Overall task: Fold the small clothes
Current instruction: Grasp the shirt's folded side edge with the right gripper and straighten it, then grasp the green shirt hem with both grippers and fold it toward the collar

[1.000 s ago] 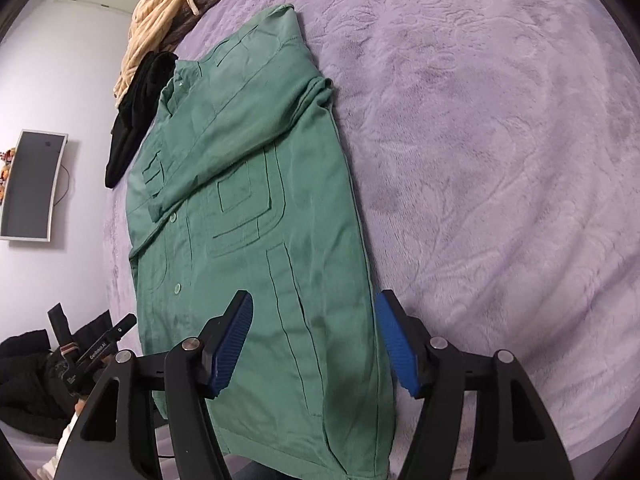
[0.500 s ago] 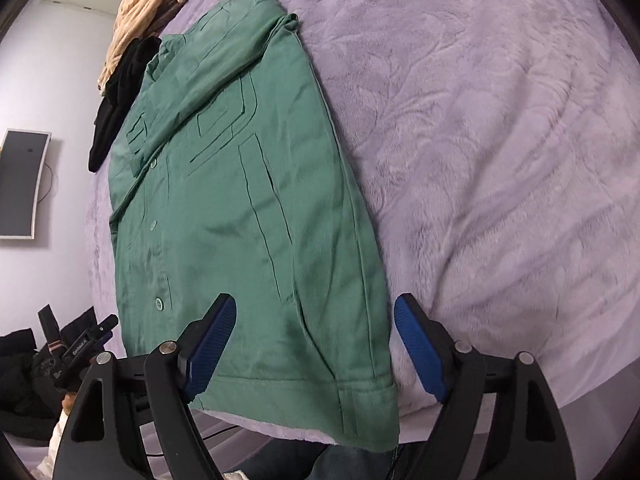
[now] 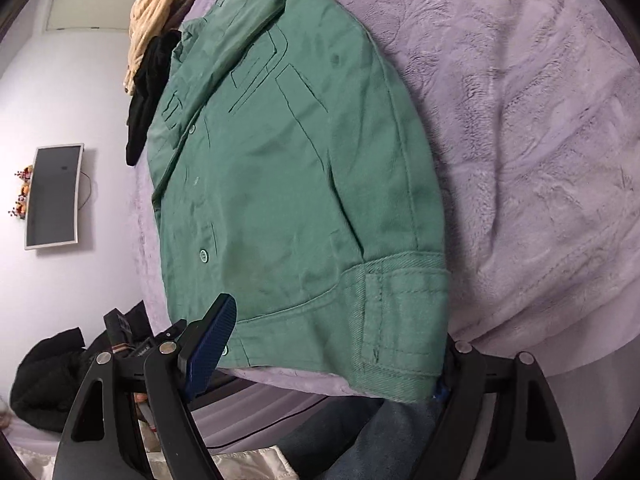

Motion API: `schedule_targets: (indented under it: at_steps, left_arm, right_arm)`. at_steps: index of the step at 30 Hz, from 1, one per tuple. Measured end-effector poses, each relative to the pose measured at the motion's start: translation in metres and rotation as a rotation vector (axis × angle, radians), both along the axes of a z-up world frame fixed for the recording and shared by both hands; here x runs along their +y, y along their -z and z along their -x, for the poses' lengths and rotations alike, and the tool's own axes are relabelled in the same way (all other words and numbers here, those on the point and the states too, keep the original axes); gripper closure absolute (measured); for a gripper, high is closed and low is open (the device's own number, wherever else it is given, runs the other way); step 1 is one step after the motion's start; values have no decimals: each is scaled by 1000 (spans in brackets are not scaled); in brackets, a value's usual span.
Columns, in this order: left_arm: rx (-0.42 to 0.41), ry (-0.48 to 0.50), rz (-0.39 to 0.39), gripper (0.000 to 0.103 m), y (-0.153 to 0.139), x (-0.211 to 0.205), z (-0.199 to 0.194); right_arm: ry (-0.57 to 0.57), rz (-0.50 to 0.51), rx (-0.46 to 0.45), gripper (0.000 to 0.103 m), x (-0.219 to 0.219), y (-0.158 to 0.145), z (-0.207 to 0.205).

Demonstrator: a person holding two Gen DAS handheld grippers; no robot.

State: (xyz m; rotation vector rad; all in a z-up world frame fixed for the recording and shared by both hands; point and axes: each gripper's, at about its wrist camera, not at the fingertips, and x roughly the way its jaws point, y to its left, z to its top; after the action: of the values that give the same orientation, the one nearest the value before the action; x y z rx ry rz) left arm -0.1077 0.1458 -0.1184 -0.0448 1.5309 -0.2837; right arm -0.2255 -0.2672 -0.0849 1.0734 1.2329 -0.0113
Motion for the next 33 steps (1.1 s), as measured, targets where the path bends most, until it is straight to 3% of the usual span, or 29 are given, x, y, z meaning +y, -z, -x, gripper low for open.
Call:
schedule_targets:
  at_steps: [4, 9, 15, 19, 21, 23, 24, 26, 33]
  left_arm:
    - [2, 71, 8, 4, 1, -10, 7]
    - [9, 102, 44, 4, -2, -12, 10]
    - [16, 153, 57, 4, 3, -4, 17]
    - [9, 139, 72, 5, 2, -2, 18]
    - [-6, 122, 70, 25, -2, 10, 17]
    - [-10, 109, 98, 65, -8, 19, 15]
    - [5, 99, 149, 71, -11, 23, 13]
    - [18, 82, 208, 78, -20, 30, 9]
    - [-8, -13, 420, 78, -69, 38, -19]
  right_arm:
    - [60, -34, -13, 19, 13, 7, -5]
    - [116, -89, -20, 29, 26, 17, -13]
    - [150, -116, 27, 61, 38, 33, -18]
    - [131, -123, 32, 95, 42, 34, -17]
    - [126, -146, 2, 96, 42, 30, -17]
    - [113, -172, -39, 97, 40, 23, -19]
    - [108, -189, -64, 97, 39, 17, -22]
    - [104, -218, -102, 97, 36, 6, -30]
    - [65, -268, -256, 97, 19, -48, -93]
